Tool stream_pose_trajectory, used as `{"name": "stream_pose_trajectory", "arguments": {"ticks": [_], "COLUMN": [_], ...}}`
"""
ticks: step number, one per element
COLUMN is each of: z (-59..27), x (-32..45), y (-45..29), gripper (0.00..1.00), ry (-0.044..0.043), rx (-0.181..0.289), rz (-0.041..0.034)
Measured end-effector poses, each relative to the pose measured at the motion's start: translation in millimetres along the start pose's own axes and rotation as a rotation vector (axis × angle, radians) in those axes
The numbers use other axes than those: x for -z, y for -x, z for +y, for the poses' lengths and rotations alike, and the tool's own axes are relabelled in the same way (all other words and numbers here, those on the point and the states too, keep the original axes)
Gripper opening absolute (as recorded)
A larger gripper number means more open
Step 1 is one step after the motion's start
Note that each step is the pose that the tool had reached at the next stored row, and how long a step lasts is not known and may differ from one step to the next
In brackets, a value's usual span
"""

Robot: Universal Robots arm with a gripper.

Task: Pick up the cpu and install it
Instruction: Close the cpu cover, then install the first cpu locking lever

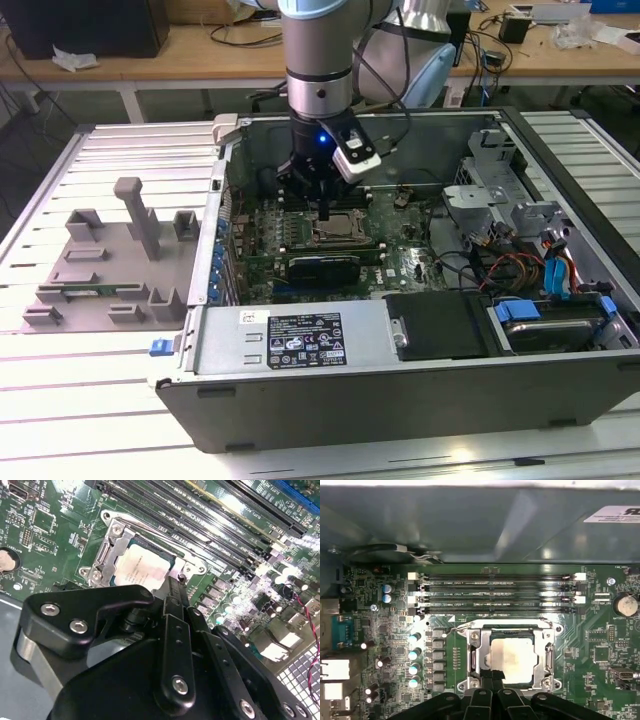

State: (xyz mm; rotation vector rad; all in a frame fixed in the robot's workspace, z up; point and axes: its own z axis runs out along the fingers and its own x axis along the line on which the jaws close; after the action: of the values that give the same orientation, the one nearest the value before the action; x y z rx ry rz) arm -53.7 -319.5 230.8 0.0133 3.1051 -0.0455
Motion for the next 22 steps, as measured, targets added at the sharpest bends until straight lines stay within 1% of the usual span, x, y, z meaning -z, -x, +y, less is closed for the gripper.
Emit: {"name": "stream_pose_trajectory", "arguments": {"ticks": [2, 6, 8, 10, 12, 15, 22], "z": [0.1, 0.2, 0.1, 0.1, -0.1, -0.3, -0.3], "x": [-0.4, -0.7, -0.8, 2.1, 9.9, 17.5, 17.9], "y": [8.6, 17.2, 20.0, 20.4, 20.7, 21.0, 21.0], "gripper": [0.11, 0.11, 0.11, 0.11, 0.11, 0.11, 0.11], "ry": [0.0003, 0.0003, 0.0002, 0.0002, 0.0002, -0.0002, -0.0002], "rx": [0.0, 0.0, 0.001, 0.001, 0.001, 0.001, 0.001], "rz": [0.0002, 0.0021, 0.0028, 0.0028, 0.0028, 0.0028, 0.0028]}}
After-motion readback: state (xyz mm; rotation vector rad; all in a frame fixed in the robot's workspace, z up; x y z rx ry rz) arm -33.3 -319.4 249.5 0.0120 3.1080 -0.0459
